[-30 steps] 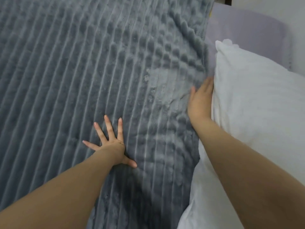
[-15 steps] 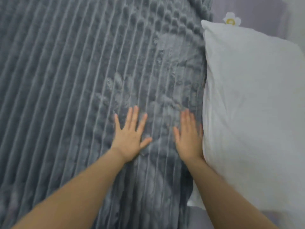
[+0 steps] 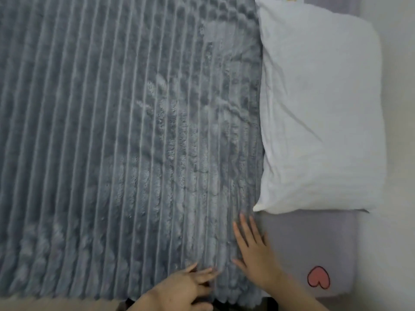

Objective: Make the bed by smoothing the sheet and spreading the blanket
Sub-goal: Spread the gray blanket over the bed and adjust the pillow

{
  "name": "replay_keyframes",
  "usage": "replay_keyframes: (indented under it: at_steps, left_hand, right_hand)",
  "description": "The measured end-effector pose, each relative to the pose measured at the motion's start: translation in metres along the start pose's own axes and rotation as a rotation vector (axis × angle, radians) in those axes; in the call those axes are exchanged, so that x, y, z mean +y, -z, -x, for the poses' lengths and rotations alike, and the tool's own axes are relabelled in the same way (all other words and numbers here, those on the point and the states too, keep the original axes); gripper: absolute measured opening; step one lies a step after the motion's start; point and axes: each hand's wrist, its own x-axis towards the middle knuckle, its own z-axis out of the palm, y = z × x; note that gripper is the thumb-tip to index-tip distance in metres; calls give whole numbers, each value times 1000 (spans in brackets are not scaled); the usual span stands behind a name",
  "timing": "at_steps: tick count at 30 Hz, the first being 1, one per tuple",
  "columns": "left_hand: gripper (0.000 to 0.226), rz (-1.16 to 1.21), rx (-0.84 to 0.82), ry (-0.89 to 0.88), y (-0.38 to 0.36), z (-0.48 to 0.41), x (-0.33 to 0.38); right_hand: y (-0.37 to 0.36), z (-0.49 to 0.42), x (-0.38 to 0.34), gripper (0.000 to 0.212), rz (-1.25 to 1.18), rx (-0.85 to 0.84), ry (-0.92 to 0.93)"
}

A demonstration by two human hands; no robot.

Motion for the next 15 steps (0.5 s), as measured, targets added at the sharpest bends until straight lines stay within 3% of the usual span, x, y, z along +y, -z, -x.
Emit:
replay_keyframes:
  at_steps: [2, 4, 6, 8, 11, 13, 15]
  left_hand:
    - [69, 418, 144, 232, 11, 4, 7]
    - [59, 617, 399, 457, 30, -3, 8]
    - [31, 771, 584, 565, 60, -16, 12]
    - [28, 923, 644, 572, 97, -40, 19]
    - [51, 1038, 627, 505, 156, -91, 35]
    - [60, 1095, 609, 424, 190, -129, 48]
    - [62, 1178, 606, 335, 218, -163, 61]
  right_hand:
    - [30, 16, 6, 54, -125, 158, 92]
    - [67, 26, 30, 32, -217, 542, 20]
    - [106, 25, 80, 34, -272, 832, -182]
    - [140, 17, 144, 37, -400, 940, -535]
    - [164, -5, 230, 59, -673, 796, -862]
    - [165, -18, 262, 72, -846, 552, -934]
    - [166, -31, 265, 82, -993, 442, -923]
